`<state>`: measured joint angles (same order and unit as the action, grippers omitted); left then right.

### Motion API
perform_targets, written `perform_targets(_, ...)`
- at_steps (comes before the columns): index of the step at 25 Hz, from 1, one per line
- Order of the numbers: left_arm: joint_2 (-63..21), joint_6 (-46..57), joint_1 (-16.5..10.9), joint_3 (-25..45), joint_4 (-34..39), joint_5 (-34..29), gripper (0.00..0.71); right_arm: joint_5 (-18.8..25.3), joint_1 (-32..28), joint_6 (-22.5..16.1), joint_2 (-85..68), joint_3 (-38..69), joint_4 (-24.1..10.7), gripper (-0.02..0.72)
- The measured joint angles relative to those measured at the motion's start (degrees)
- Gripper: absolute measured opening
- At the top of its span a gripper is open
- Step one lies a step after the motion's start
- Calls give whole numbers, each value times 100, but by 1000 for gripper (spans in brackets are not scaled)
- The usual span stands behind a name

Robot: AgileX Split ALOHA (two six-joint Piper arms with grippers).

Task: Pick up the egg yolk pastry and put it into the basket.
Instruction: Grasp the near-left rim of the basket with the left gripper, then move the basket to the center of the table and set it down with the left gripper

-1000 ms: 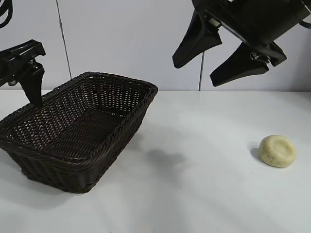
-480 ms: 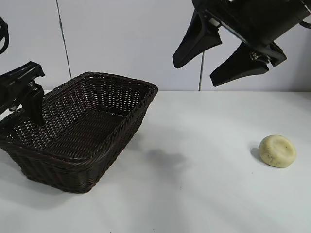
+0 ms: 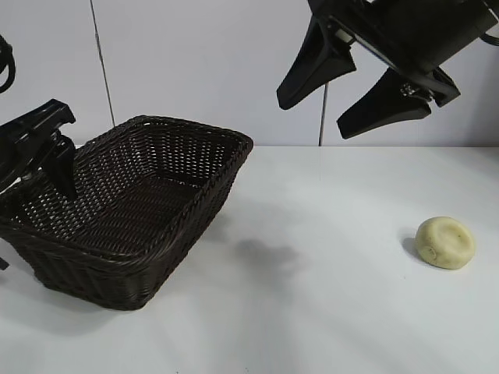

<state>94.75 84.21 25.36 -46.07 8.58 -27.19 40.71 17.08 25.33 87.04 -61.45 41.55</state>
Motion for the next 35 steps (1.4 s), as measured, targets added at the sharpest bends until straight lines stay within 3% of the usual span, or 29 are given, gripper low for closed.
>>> perform_targets(5,246,-17,0,0,0,302,597,0,0,0,0,0,0,567)
perform_targets(7,246,-17,0,0,0,316,563,0,0,0,0,0,0,567)
perform_targets(12,259,-17,0,0,-5,316,343,0,0,0,0,0,0,567)
perform_targets(19,275,84,0,-7,-59,283,97,0,0,0,0,0,0,567)
perform_targets(24,236,6,19,-15,-89,229,97,0,0,0,0,0,0,567)
perform_targets(28,10,-480,-226,-42,-392,7,97,0,0,0,0,0,0,567)
perform_targets(35,-56,-3373,-850,-628,-1954,-756,97,0,0,0,0,0,-22,567)
